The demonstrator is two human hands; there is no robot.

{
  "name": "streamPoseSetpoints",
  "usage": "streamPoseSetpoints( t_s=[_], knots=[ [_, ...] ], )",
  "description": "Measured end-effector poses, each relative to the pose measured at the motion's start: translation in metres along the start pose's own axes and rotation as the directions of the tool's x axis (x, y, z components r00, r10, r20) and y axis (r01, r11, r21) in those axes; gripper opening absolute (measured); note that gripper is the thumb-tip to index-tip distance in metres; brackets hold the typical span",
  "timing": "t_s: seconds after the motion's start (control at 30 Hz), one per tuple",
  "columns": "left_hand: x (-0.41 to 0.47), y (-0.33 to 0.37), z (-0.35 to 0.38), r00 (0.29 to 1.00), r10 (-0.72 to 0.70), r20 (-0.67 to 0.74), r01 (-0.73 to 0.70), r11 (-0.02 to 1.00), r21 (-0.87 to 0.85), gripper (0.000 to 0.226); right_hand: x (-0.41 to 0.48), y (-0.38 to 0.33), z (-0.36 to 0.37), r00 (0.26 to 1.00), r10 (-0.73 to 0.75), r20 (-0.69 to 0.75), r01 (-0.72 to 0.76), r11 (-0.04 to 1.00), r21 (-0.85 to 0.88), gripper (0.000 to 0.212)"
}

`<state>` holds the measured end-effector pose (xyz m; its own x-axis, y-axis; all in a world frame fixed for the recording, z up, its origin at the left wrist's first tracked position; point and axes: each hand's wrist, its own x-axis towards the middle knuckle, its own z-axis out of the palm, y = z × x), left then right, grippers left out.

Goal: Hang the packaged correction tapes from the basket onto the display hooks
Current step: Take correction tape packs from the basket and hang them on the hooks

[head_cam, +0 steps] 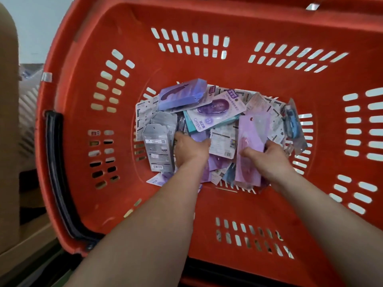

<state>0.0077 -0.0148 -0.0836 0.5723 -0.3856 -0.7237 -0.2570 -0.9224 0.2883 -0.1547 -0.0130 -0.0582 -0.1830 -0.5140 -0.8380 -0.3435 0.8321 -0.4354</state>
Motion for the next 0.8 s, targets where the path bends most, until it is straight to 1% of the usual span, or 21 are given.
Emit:
streamPoseSetpoints(
  t_s=[0.07,0.1,0.13,0.2,0.23,0.27,0.33,0.37,0.43,0.47,0.53,0.6,0.67,0.73,0.8],
  knots=[
    [0.006,-0.002,0.001,0.999,0.006,0.042,-0.004,0.998,-0.055,0.068,0.004,0.003,0.005,1.0,0.026,0.017,-0.027,0.999,0.041,0.031],
    [0.009,-0.004,0.001,0.998,0.022,0.061,-0.018,0.999,-0.051,0.071,0.005,0.003,0.007,0.999,0.04,0.021,-0.041,0.997,0.065,0.031],
    [0.01,-0.004,0.0,0.995,0.046,0.085,-0.046,0.999,-0.01,0.075,0.006,0.004,0.01,0.999,0.049,0.019,-0.05,0.994,0.092,0.033],
    [0.009,-0.005,0.002,0.988,0.099,0.121,-0.115,0.985,0.131,0.088,0.006,0.006,0.013,0.998,0.059,0.019,-0.061,0.986,0.155,0.038],
    [0.008,-0.005,0.004,0.985,0.113,0.132,-0.133,0.979,0.155,0.092,0.005,0.006,0.012,0.998,0.062,0.029,-0.067,0.98,0.188,0.037],
    [0.007,-0.004,0.005,0.981,0.115,0.154,-0.134,0.983,0.122,0.092,0.005,0.006,0.011,0.997,0.066,0.045,-0.075,0.975,0.209,0.034],
    [0.004,-0.004,0.007,0.972,0.107,0.208,-0.107,0.994,-0.012,0.093,0.005,0.008,0.006,0.993,0.071,0.09,-0.089,0.973,0.213,0.025],
    [0.002,-0.004,0.006,0.966,0.108,0.236,-0.097,0.994,-0.059,0.097,0.005,0.008,0.004,0.992,0.071,0.108,-0.094,0.971,0.22,0.022],
    [-0.003,-0.004,0.002,0.946,0.111,0.304,-0.08,0.99,-0.114,0.104,0.006,0.009,-0.001,0.992,0.074,0.103,-0.097,0.964,0.248,0.024],
    [-0.008,-0.004,-0.002,0.936,0.117,0.332,-0.076,0.988,-0.134,0.102,0.003,0.008,-0.003,0.993,0.064,0.095,-0.087,0.961,0.262,0.029],
    [-0.021,0.0,-0.015,0.92,0.135,0.367,-0.076,0.983,-0.17,0.09,-0.004,0.005,-0.009,0.997,0.007,0.074,-0.026,0.968,0.249,0.043],
    [-0.034,0.003,-0.035,0.9,0.151,0.408,-0.086,0.981,-0.174,0.076,-0.015,0.0,-0.019,0.996,-0.068,0.049,0.055,0.973,0.224,0.063],
    [-0.046,0.002,-0.06,0.888,0.151,0.434,-0.069,0.977,-0.2,0.069,-0.026,-0.006,-0.032,0.99,-0.132,0.048,0.121,0.974,0.192,0.082],
    [-0.057,-0.001,-0.087,0.897,0.137,0.42,-0.035,0.97,-0.241,0.062,-0.042,-0.016,-0.046,0.979,-0.19,0.074,0.181,0.977,0.115,0.091],
    [-0.07,-0.001,-0.112,0.913,0.145,0.382,-0.033,0.958,-0.283,0.051,-0.059,-0.026,-0.058,0.959,-0.261,0.108,0.262,0.965,0.0,0.096]
  ],
)
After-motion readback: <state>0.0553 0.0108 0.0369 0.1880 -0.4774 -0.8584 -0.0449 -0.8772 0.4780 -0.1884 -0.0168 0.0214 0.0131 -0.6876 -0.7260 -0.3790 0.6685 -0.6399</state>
